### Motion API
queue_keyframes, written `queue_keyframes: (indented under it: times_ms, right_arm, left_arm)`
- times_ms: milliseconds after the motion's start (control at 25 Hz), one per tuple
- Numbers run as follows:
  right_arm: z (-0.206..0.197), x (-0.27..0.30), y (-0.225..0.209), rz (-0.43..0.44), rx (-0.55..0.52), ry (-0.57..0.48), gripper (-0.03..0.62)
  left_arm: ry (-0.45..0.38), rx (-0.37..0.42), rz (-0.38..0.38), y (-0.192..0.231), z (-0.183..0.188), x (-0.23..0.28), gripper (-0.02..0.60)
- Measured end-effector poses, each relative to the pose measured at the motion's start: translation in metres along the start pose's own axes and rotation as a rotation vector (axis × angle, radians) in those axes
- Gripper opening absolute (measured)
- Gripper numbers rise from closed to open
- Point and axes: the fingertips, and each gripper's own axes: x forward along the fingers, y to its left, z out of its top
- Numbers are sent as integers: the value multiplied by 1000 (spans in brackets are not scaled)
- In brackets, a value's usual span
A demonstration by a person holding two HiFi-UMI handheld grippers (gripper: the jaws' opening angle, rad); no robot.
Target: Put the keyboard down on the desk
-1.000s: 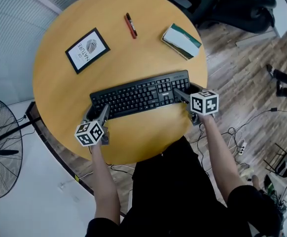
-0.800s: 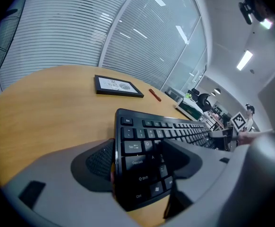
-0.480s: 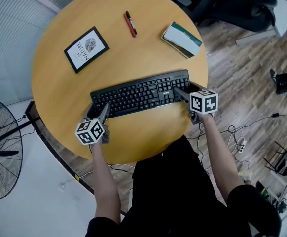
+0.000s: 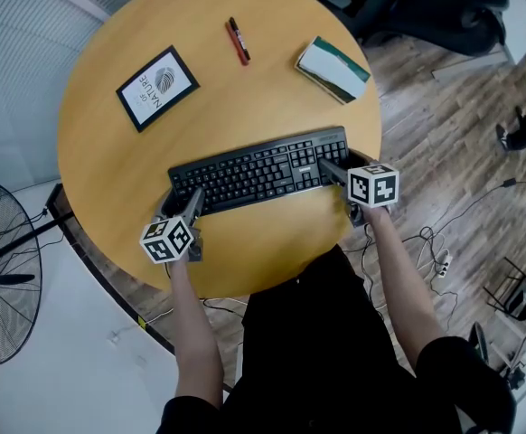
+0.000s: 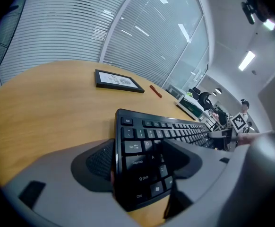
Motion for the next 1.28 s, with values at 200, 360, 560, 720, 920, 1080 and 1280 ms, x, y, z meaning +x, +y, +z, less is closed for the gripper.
queue_keyframes:
  times_ms: [200,360,560,720,920,1080,1280]
  right_arm:
    - [-2,1,-2,-11,-4,2,331]
    - [-2,0,-2,-16,-10,4,331]
    - [-2,1,-3,-24,-18,6,334]
    - [-2,1,-4,-27,-23,11,336]
    - [-3,1,-5,-43,-25,19,342]
    - [-2,0,-6,-52,-35,21,341]
    - [0,-4,-4,-57,-62,18,331]
  left_arm:
    - [3,0,2,0,0,1,310]
    - [3,2,4,0,0,1,310]
    - [7,9,11,1,0,2,310]
    - [12,17,15,0,-1,1,310]
    - [11,27,32,1,-1,1,310]
    - [11,40,51,0,-1,2,310]
    - [0,47,78,0,0,0,310]
